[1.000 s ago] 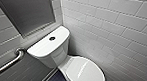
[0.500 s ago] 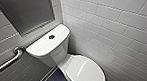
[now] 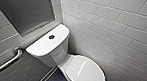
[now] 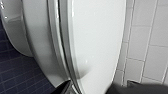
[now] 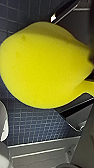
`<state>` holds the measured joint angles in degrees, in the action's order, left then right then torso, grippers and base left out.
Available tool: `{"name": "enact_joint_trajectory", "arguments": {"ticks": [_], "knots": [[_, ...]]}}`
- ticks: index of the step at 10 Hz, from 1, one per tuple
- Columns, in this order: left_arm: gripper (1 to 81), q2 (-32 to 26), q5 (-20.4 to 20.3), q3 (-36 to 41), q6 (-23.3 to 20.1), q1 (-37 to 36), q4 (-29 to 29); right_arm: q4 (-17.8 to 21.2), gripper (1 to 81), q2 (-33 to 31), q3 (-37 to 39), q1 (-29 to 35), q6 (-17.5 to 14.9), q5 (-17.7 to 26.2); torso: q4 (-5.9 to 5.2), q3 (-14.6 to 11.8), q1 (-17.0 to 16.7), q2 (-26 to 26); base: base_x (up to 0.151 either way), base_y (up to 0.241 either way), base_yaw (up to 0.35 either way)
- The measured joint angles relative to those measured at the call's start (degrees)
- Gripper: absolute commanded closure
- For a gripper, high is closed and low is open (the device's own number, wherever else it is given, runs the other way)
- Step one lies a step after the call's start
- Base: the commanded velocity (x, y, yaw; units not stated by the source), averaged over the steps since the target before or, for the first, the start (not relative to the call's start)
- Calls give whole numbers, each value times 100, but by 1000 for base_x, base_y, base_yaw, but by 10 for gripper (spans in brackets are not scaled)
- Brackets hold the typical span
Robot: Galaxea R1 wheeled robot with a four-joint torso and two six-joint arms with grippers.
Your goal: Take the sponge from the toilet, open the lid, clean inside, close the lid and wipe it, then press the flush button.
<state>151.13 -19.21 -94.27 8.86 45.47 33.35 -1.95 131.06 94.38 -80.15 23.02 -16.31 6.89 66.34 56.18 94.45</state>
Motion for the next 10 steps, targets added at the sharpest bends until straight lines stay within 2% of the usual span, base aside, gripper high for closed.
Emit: {"name": "enact_joint_trajectory", "arguments": {"ticks": [10], "knots": [[10,552,6,-827,4,0,-67,0,811,96,11,66,0,-2,0,0,0,0,0,0,0]]}}
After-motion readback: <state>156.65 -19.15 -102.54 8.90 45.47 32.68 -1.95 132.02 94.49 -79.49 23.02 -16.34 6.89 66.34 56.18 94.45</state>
